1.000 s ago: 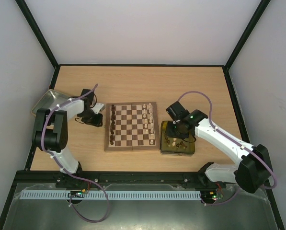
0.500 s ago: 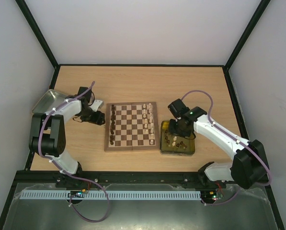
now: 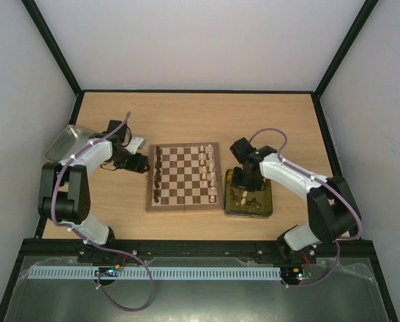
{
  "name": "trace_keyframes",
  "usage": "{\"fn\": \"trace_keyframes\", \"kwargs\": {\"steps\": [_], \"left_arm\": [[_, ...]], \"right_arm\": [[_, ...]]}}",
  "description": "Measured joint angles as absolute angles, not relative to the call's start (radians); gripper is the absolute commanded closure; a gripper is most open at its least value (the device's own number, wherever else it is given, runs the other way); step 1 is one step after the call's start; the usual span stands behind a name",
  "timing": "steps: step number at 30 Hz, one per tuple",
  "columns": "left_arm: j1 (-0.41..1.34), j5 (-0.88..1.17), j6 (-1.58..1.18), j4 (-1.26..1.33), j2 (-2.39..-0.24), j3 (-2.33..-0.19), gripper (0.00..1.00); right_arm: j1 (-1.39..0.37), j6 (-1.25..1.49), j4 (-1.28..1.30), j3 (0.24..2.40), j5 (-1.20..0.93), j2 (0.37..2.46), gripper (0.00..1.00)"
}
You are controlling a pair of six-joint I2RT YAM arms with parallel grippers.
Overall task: Set up the chess pieces on the board
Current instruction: Pick up the chess piece from the storage box.
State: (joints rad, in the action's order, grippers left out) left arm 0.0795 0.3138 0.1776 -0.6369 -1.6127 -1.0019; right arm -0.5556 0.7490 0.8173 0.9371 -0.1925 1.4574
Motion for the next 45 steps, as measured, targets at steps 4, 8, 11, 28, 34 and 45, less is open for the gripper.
{"fn": "trace_keyframes", "kwargs": {"steps": [4,8,11,28,34,45], "left_arm": [[0.08,0.314,0.175,-0.638,-1.614,-1.003,0.22],[0.08,0.311,0.173,-0.64,-1.621,-1.015,0.22],[0.08,0.31,0.172,-0.638,-1.621,-1.018,0.22],[0.08,0.303,0.172,-0.638,-1.628,-1.018,0.22],[0.08,0.303,0.172,-0.638,-1.628,-1.018,0.21],[0.08,0.303,0.172,-0.638,-1.628,-1.018,0.21]], "right_arm": [[-0.526,0.715,0.805,0.953,-0.199,1.531,0.76],[-0.501,0.686,0.789,0.968,-0.202,1.556,0.76],[-0.489,0.669,0.772,0.974,-0.204,1.569,0.76],[-0.464,0.617,0.746,0.974,-0.211,1.617,0.96],[-0.464,0.612,0.753,0.978,-0.208,1.617,0.96],[-0.464,0.586,0.838,0.997,-0.163,1.547,0.98]]}}
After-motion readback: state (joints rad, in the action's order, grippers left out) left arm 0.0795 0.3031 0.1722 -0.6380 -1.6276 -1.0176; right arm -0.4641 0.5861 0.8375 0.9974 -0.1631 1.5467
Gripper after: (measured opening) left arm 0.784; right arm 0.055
